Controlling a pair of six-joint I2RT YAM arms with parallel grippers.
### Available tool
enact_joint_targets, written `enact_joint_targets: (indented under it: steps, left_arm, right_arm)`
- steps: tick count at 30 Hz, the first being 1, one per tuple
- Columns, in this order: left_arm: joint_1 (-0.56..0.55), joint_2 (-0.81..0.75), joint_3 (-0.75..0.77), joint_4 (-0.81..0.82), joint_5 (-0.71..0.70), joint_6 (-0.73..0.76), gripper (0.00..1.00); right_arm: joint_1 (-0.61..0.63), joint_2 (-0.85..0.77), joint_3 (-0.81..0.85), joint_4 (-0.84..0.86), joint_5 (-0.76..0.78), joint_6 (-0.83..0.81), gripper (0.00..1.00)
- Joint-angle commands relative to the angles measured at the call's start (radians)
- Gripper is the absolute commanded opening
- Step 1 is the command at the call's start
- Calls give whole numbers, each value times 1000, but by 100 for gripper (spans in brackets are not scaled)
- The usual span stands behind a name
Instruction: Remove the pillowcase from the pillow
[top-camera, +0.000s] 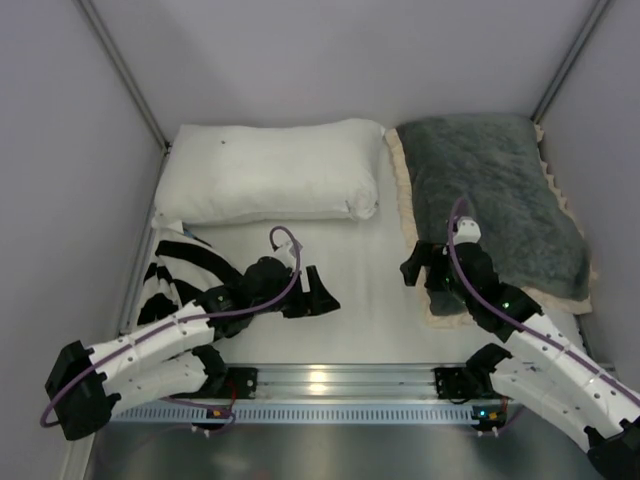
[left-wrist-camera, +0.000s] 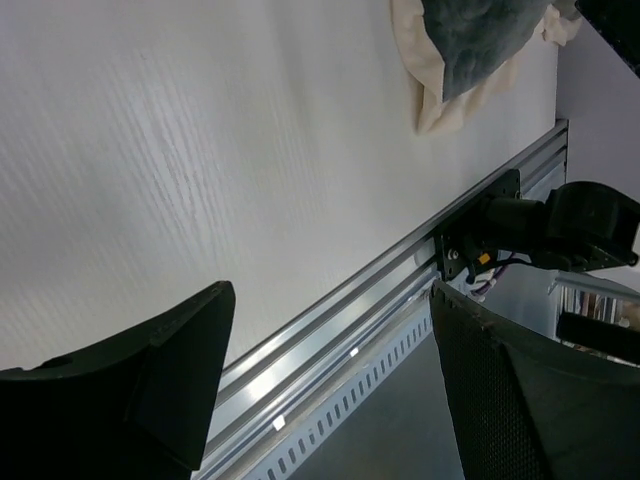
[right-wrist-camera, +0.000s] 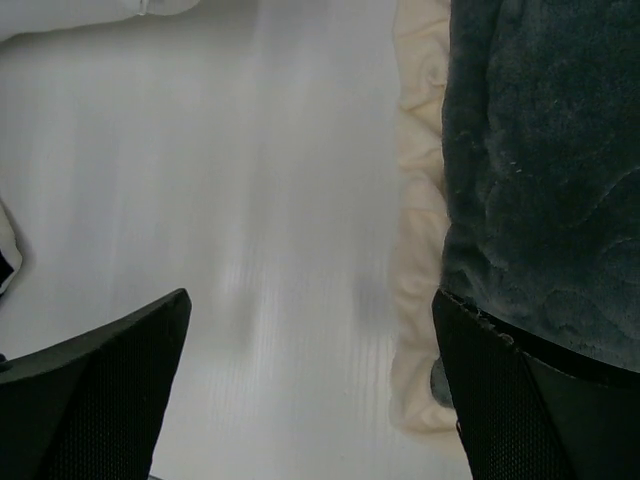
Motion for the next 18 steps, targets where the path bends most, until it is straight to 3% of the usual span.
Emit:
enact_joint_targets:
  steps: [1, 11, 16, 18]
  left_arm:
    - [-33, 13, 48, 66, -19, 38, 82]
    - [-64, 15, 73, 64, -32, 16, 83]
    - [-95, 208, 210, 101, -33, 65, 84]
    - [-133, 289, 272, 118, -45, 88, 94]
  right_arm:
    - [17, 5, 62, -19, 45, 28, 99]
    - [18, -31, 84, -49, 26, 27, 100]
    - [17, -74, 144, -75, 75, -21, 99]
    - [18, -81, 187, -112, 146, -42, 99]
